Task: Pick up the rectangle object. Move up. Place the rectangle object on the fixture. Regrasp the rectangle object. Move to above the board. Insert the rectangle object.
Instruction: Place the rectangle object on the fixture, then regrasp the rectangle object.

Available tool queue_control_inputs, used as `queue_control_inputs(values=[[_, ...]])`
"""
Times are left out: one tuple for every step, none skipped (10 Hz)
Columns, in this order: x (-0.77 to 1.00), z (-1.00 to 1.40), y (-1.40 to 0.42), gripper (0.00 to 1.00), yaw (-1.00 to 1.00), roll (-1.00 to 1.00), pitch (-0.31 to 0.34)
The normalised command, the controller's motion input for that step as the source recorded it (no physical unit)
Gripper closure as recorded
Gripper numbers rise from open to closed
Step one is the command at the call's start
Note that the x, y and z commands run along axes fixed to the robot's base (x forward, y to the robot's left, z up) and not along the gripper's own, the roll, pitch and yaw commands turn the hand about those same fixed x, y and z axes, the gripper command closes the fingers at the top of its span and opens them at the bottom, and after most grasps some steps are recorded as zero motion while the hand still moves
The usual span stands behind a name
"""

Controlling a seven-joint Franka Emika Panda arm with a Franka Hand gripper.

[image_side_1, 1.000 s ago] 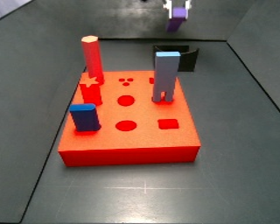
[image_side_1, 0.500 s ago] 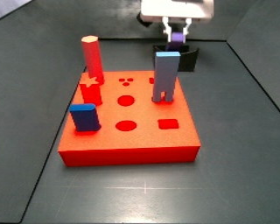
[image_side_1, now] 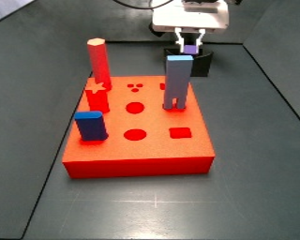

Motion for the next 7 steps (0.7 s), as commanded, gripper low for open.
queue_control_inputs(values=[[0.06,-0.31,0.1,1.0,-0.04,-0.11,-0.051],[0.0,-0.17,-0.5,1.0,0.0,0.0,0.0],[0.0,0.0,0.0,0.0,0.0,0.0,0.0],[0.0,1.0,0.0,0.0,0.0,-0.04,-0.047],[0.0,1.0,0.0,0.0,0.0,-0.04,-0.045],[-0.02,1.0,0.0,0.0,0.02,-0.01,-0.033],[-0.03,1.0,0.0,0.0,0.04,0.01,-0.023]])
